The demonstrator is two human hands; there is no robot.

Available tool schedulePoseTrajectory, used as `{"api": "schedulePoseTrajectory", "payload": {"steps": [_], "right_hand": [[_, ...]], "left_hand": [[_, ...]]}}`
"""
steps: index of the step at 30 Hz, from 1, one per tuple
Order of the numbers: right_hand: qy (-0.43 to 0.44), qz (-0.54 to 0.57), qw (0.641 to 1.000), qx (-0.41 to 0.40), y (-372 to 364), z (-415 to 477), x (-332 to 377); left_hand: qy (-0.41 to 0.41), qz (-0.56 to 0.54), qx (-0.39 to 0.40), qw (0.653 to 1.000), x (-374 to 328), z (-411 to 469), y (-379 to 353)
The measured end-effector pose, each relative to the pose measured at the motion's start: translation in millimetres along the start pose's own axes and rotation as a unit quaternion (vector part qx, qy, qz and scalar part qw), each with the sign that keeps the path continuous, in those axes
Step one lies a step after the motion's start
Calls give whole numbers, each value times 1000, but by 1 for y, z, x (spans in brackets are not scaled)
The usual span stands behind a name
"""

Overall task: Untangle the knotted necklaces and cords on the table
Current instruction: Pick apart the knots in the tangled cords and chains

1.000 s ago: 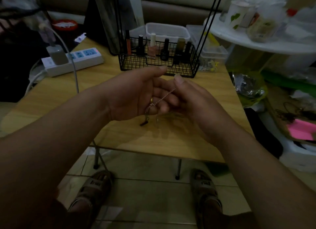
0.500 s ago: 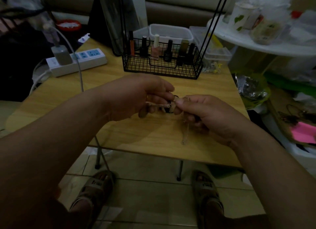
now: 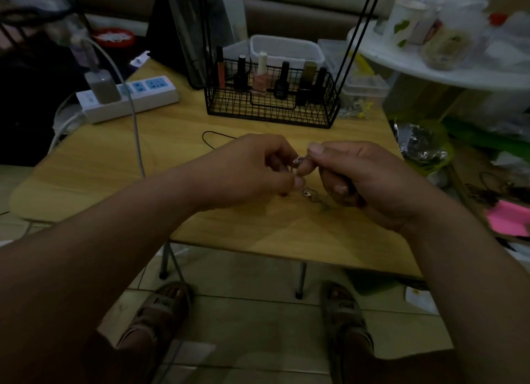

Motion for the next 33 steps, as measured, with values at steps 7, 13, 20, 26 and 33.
{"api": "schedulePoseTrajectory", "payload": {"steps": [7, 13, 20, 26, 33], "right_hand": [[7, 30, 999, -21, 8, 4, -2], [-17, -3, 998, -65, 19, 4, -9], [-75, -216, 959, -167, 26, 5, -21], [-5, -238, 942, -234, 15, 3, -10], [-16, 17, 1000, -1, -22, 3, -8]], "left_hand": [[-14, -5, -6, 1000, -3, 1, 0], [-11, 0, 25, 1000, -2, -2, 7], [30, -48, 74, 996, 1, -5, 3], [41, -136, 83, 986, 0, -5, -2], [26, -169, 68, 983, 1, -3, 0]]}}
Point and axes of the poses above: each hand's wrist, its own z-axis towards the middle knuckle, its own y-axis out of the back of the hand, x = y × z, the point moved 5 cm from there along z, towards the middle knuckle, and after that the axes turned 9 degrees about -y, right-handed, at the moved point
